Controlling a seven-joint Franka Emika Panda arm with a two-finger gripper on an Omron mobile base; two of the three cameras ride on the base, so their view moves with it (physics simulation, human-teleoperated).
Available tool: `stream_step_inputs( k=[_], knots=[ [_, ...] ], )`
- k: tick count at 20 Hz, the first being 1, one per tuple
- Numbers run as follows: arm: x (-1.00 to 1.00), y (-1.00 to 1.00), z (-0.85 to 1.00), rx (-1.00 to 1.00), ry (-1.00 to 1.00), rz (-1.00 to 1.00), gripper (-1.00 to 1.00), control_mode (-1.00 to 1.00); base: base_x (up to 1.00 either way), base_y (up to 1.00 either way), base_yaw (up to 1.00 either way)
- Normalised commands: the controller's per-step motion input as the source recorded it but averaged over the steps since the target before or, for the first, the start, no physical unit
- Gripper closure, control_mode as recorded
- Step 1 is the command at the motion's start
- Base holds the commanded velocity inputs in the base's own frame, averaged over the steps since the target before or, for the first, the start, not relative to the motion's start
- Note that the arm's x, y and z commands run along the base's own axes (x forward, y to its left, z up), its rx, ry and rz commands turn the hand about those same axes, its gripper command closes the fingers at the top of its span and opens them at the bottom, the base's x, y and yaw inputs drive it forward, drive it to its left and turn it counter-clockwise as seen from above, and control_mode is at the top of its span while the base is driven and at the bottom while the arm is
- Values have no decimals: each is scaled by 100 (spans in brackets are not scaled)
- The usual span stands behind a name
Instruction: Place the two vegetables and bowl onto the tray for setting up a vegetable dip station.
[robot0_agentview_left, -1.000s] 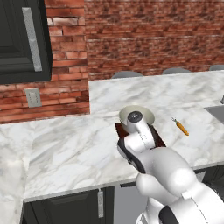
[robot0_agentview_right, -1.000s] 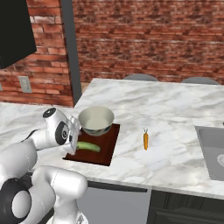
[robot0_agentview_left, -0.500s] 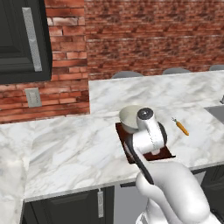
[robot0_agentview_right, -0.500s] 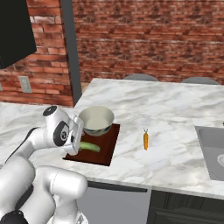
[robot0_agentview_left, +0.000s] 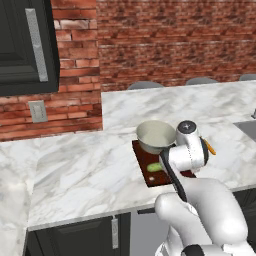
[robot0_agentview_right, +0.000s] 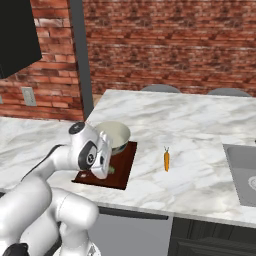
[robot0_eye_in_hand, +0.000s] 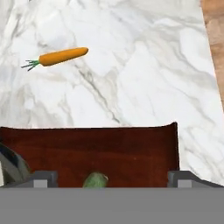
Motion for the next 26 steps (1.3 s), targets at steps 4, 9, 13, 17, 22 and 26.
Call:
stream_step_inputs(
  k=[4, 9, 13, 17, 22, 26],
  knots=[
    [36, -59, -1, 4, 11, -11, -100, -100, 0, 0, 0],
    [34, -52, 0, 4, 4, 9, -100, -100, 0, 0, 0],
    [39, -56, 2, 1, 7, 18, -100, -100, 0, 0, 0],
    [31, -46, 0, 0, 7, 25, -100, -100, 0, 0, 0],
    [23, -30, 0, -1, 4, 29, -100, -100, 0, 0, 0],
    [21, -8, 6, -6, 11, 36, -100, -100, 0, 0, 0]
  ],
)
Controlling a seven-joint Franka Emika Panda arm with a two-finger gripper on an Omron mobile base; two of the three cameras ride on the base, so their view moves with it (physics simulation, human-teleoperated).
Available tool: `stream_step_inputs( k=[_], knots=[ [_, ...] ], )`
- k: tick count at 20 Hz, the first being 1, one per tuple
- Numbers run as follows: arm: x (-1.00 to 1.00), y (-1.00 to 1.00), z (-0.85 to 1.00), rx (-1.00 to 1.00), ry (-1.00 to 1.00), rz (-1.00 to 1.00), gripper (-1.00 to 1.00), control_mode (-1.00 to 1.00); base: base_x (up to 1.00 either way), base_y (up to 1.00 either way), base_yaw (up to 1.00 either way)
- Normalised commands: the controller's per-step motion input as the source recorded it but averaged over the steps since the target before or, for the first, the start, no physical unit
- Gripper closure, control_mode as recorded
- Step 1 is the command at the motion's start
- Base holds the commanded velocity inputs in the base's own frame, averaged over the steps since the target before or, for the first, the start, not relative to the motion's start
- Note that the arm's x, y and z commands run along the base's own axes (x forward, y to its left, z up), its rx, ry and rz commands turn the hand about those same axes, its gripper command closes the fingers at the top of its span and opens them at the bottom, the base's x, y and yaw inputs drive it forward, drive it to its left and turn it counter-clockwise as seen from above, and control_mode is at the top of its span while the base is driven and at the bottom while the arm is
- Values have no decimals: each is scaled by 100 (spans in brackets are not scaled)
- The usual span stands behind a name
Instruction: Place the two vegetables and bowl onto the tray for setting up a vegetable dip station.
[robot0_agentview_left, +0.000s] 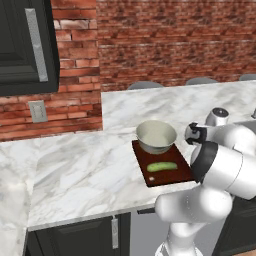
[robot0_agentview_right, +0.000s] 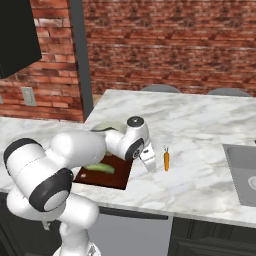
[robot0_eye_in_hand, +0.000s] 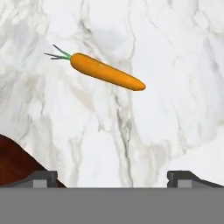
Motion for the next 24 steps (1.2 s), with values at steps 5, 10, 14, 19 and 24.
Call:
stream_step_inputs(
  k=[5, 10, 14, 19, 24],
  knots=[
    [2, 0, 8, -14, 13, 36, -100, -100, 0, 0, 0],
    [0, -21, 4, -16, 3, 29, -100, -100, 0, 0, 0],
    [0, -27, -2, -1, -12, 42, -100, -100, 0, 0, 0],
    [8, -25, -10, 0, -3, 27, -100, -100, 0, 0, 0],
    [45, -23, 3, -8, 6, 18, -100, -100, 0, 0, 0]
  ],
)
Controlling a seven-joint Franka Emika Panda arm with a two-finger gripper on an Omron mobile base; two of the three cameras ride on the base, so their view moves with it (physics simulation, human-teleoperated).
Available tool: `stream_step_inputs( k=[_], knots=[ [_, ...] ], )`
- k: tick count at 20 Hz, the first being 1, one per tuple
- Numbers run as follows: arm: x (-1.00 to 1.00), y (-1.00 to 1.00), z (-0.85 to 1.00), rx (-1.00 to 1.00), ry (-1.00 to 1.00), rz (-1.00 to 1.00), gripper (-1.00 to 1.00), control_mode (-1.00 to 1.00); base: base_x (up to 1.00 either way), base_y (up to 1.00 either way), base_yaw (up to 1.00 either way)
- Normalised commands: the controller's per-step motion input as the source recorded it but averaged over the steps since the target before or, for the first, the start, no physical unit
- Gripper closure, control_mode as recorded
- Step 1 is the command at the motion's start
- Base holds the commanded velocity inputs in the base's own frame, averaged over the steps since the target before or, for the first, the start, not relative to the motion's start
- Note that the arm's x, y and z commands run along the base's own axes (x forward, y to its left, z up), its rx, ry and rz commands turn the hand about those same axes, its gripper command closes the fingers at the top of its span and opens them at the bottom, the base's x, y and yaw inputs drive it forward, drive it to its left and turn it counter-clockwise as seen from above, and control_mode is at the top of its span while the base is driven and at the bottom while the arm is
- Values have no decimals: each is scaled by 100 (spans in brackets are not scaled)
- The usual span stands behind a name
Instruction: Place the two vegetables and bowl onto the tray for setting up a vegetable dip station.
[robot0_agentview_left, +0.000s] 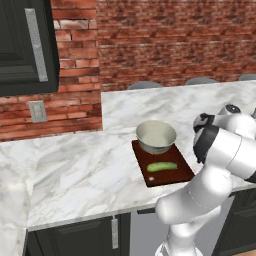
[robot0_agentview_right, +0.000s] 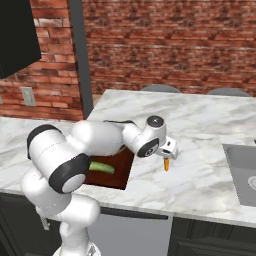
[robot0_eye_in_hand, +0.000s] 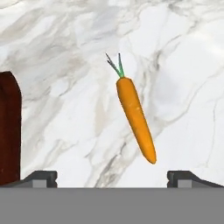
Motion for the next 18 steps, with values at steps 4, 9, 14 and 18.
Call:
stream_step_inputs(
  k=[4, 9, 14, 18],
  knots=[
    [31, -12, -2, -4, 0, 25, -100, -100, 0, 0, 0],
    [6, -18, -6, -6, 1, 18, -100, -100, 0, 0, 0],
    [0, -8, -10, -7, 1, 6, -100, -100, 0, 0, 0],
    [1, 0, -6, 0, 2, 1, -100, -100, 0, 0, 0]
  ],
)
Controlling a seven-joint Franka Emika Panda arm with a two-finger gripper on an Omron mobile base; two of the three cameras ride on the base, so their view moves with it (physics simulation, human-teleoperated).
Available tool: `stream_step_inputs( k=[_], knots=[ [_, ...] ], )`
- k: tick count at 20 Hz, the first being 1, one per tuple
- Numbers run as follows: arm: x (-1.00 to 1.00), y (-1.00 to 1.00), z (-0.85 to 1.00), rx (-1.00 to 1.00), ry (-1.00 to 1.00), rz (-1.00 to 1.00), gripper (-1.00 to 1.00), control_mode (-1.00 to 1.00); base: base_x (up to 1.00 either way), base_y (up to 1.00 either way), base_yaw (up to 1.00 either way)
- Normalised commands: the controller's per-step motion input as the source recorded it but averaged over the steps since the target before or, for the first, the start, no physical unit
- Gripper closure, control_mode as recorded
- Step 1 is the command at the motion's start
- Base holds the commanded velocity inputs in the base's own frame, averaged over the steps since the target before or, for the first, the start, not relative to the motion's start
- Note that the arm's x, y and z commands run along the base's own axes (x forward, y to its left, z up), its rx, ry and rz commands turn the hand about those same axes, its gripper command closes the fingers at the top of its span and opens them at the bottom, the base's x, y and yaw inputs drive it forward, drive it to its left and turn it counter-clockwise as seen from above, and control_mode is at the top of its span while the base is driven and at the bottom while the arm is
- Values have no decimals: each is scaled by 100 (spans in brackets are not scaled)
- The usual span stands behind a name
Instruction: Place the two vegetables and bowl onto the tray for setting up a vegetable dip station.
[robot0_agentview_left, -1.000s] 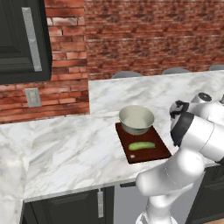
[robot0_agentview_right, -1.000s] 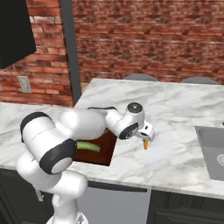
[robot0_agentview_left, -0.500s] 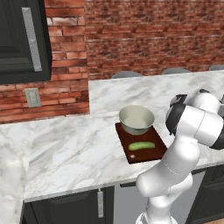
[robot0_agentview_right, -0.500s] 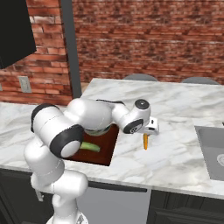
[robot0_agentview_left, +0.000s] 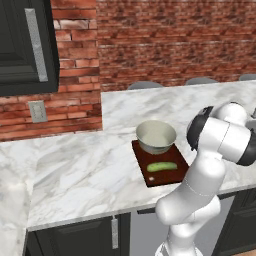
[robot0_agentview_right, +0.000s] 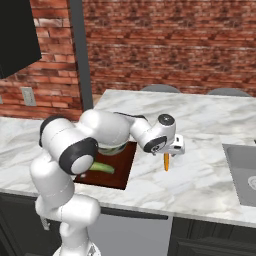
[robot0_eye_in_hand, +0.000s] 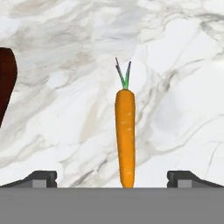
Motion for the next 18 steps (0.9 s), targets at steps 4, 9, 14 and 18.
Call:
stream_step_inputs(
  k=[4, 9, 14, 18],
  knots=[
    [16, 0, -25, -3, 0, 0, -100, -100, 0, 0, 0],
    [28, 1, -15, 0, 0, 2, -100, -100, 0, 0, 0],
    [22, -6, -14, 0, 1, 4, -100, -100, 0, 0, 0],
    [21, -10, -12, 0, 1, 4, -100, -100, 0, 0, 0]
  ],
)
